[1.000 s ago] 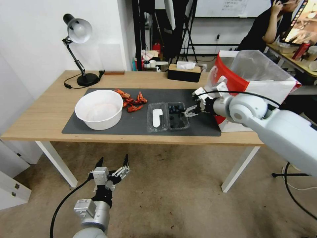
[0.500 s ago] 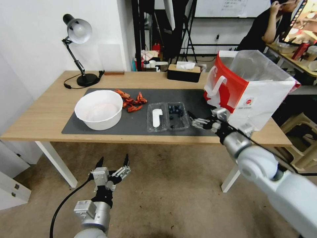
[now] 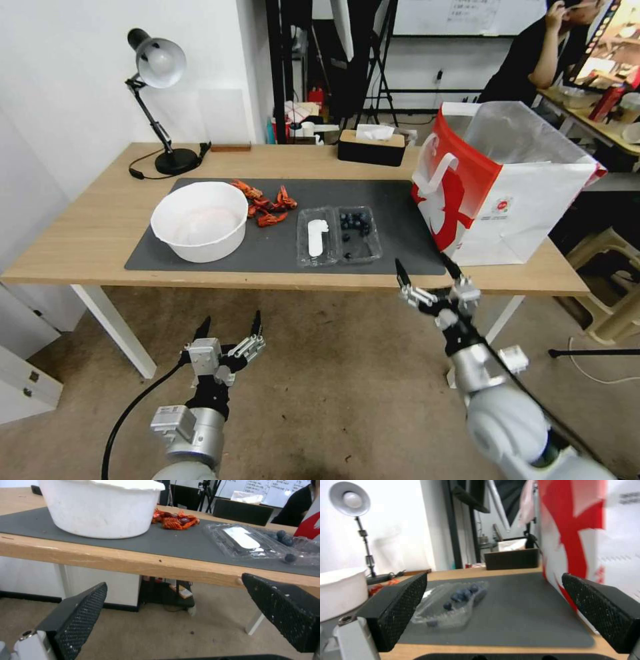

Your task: Close the takeout container lid, then place the container into the takeout bag.

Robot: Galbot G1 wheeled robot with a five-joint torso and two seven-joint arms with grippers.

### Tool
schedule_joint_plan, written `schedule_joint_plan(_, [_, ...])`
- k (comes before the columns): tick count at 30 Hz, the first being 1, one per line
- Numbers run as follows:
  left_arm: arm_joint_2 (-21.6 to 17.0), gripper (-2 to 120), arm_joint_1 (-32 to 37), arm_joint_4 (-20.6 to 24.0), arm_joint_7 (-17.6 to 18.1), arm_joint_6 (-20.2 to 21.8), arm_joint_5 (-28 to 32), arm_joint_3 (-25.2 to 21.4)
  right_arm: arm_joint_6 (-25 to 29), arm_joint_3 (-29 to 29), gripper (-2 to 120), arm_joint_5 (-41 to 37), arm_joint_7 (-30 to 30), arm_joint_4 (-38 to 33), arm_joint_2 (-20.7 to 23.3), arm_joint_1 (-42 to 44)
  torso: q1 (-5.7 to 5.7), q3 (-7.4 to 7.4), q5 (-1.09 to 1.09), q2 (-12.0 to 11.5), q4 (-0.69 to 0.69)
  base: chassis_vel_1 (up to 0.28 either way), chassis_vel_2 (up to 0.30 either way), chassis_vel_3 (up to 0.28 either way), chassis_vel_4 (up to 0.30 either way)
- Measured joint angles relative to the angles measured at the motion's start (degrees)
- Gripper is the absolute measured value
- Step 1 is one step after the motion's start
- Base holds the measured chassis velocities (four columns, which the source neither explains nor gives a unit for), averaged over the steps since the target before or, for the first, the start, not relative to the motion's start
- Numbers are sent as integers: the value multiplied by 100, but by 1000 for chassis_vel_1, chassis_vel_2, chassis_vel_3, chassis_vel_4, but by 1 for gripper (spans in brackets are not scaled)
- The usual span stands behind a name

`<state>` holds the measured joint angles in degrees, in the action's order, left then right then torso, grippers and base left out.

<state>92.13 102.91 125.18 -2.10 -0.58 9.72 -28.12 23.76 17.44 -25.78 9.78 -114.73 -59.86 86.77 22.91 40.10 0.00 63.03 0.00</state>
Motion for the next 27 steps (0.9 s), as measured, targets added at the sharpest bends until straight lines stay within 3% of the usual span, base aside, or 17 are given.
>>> schedule_joint_plan(8, [0, 100, -46, -20, 11, 21, 86, 80, 151, 290, 100, 319, 4, -3, -407, 549, 0, 0, 1, 0, 0, 0, 0, 0, 0])
schedule_joint_plan(15, [0, 100, -39, 51, 30, 98, 303, 165, 148, 362, 100, 343, -37, -48, -410, 684, 0, 1, 0, 0, 0, 0, 0, 0, 0])
schedule_joint_plan(21, [0, 100, -29, 311, 84, 316, 960, 247, 135, 243, 100, 280, -122, 11, -255, 624, 0, 1, 1, 0, -1, 0, 0, 0, 0])
schedule_joint_plan(24, [0, 100, -143, 477, 142, 503, 2012, 280, 142, 147, 100, 125, -250, 110, -50, 467, 1, 1, 1, -1, 3, 0, 0, 0, 0])
schedule_joint_plan(25, [0, 100, -143, 477, 142, 503, 2012, 280, 142, 147, 100, 125, -250, 110, -50, 467, 1, 1, 1, -1, 3, 0, 0, 0, 0])
schedule_joint_plan(27, [-1, 100, -311, 542, 194, 706, 2759, 398, 186, 184, 100, 44, -296, 125, 33, 528, 1, 1, 1, -1, -2, 0, 0, 0, 0])
